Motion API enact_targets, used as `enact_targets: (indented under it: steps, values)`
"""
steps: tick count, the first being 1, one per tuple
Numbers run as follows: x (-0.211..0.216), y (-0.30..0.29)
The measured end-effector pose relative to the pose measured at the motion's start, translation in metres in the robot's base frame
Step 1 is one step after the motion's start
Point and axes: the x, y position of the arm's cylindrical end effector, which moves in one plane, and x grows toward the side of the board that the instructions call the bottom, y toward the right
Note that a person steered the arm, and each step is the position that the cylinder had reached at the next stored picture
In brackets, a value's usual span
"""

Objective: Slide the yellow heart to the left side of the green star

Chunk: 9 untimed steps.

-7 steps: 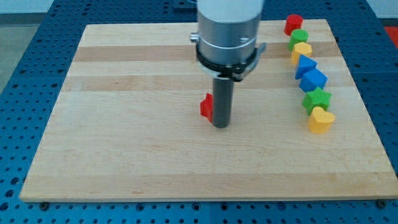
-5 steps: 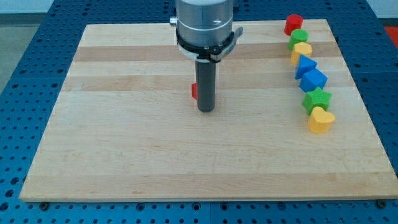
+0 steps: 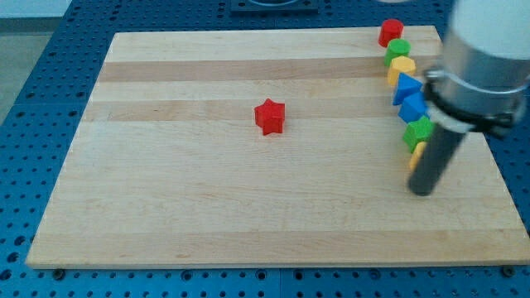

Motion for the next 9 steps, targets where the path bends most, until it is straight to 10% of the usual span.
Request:
enact_targets:
  steps: [9]
  values:
    - [-0.065,-0.071]
